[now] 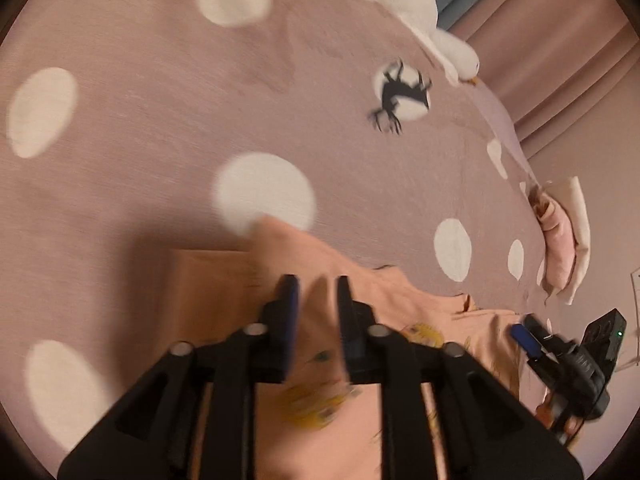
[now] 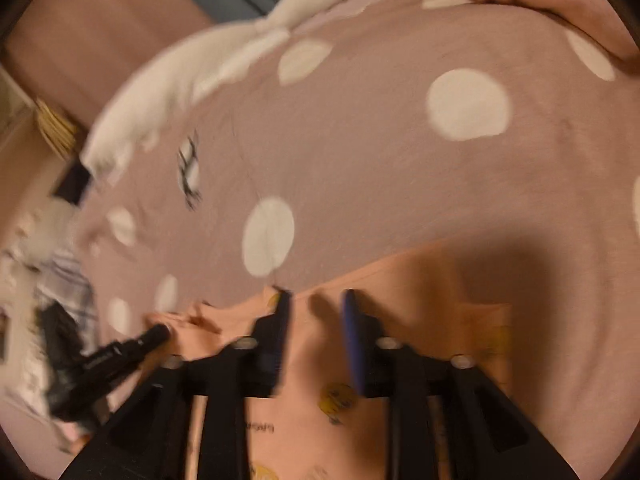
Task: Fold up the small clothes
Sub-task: 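Lay the folded hem down on the shirt and open both grippers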
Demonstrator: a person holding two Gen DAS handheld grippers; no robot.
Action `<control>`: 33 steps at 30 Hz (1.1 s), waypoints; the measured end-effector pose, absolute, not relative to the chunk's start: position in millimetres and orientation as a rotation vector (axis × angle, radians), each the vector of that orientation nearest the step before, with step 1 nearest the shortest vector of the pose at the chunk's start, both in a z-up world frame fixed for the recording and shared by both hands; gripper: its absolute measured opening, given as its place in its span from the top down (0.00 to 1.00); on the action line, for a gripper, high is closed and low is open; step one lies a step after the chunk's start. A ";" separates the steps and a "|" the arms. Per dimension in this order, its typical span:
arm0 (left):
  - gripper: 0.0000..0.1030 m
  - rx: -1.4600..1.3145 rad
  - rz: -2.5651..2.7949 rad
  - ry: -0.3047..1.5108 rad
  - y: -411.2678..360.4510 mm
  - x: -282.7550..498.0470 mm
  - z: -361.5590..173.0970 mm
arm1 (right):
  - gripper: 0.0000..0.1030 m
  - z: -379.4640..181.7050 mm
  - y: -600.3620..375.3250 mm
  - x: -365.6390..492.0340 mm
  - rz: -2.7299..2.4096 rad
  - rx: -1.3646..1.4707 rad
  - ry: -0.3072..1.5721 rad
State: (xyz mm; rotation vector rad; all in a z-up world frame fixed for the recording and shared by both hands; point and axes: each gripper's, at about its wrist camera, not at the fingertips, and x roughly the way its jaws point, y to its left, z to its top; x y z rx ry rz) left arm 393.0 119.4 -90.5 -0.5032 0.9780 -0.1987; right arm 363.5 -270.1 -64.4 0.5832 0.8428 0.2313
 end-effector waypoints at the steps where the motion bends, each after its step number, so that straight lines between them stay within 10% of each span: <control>1: 0.72 -0.515 -0.214 0.968 129.5 384.9 -87.5 | 0.43 -61.6 -280.3 357.8 0.217 0.593 0.822; 14: 0.70 -0.456 -0.334 0.976 111.3 356.4 -90.8 | 0.52 -63.8 -268.1 367.7 0.179 0.414 0.842; 18: 0.70 -0.480 -0.317 1.007 108.3 367.0 -104.7 | 0.95 -72.4 -260.9 376.1 0.161 0.312 0.909; 33: 0.72 -0.447 -0.267 1.011 110.1 366.9 -99.6 | 0.92 -59.2 -288.6 356.3 0.019 0.345 0.864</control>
